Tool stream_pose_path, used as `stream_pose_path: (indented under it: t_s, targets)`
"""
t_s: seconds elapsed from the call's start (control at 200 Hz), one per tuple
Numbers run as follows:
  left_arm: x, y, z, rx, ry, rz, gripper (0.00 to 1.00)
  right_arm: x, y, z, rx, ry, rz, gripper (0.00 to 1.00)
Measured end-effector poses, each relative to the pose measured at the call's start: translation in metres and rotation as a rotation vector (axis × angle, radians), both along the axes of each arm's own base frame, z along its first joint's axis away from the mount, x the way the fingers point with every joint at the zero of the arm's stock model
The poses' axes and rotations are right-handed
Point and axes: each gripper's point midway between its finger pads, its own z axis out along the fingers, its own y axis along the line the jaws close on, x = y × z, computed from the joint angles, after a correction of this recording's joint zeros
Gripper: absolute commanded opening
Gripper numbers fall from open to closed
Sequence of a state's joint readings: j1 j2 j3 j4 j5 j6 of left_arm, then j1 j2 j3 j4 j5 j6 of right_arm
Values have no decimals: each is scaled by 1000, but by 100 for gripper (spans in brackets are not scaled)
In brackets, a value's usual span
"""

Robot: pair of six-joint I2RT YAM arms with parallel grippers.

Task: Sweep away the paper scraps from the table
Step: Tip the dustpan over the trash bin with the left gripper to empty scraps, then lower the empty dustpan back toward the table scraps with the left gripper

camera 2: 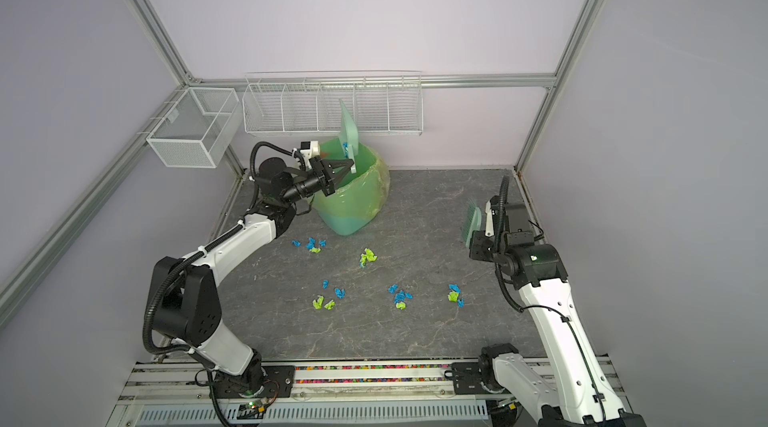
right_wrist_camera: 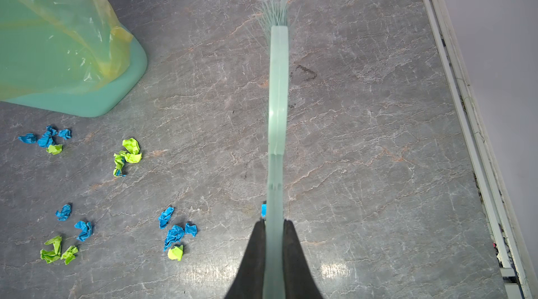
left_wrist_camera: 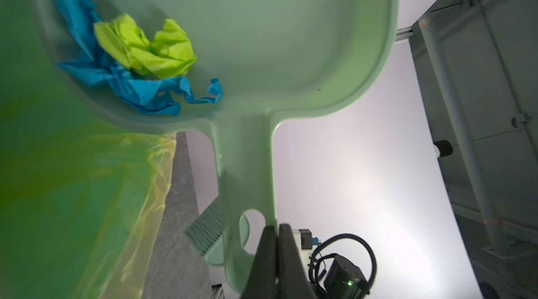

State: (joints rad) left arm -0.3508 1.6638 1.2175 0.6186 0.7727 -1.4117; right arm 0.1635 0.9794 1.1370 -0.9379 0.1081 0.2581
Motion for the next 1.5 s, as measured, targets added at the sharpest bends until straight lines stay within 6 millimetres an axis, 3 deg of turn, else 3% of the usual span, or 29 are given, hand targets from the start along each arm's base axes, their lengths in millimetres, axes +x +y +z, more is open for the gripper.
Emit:
stream_pose_path:
  t_s: [0.38,0.595,1.145,1.5]
  targets:
    - [-2,13,12,-189,-5,-35,0,1,0,1,-3,1,3,7]
    - [-1,16,4,-265,16,-47,0,4,1,6,-2,-8,4,7]
    - [7,24,-7,-245,44,2,0,3,1,10,0,-11,9,7]
    - [-15,20,9,-114,-29,-7,0,2,1,11,2,-15,9,7]
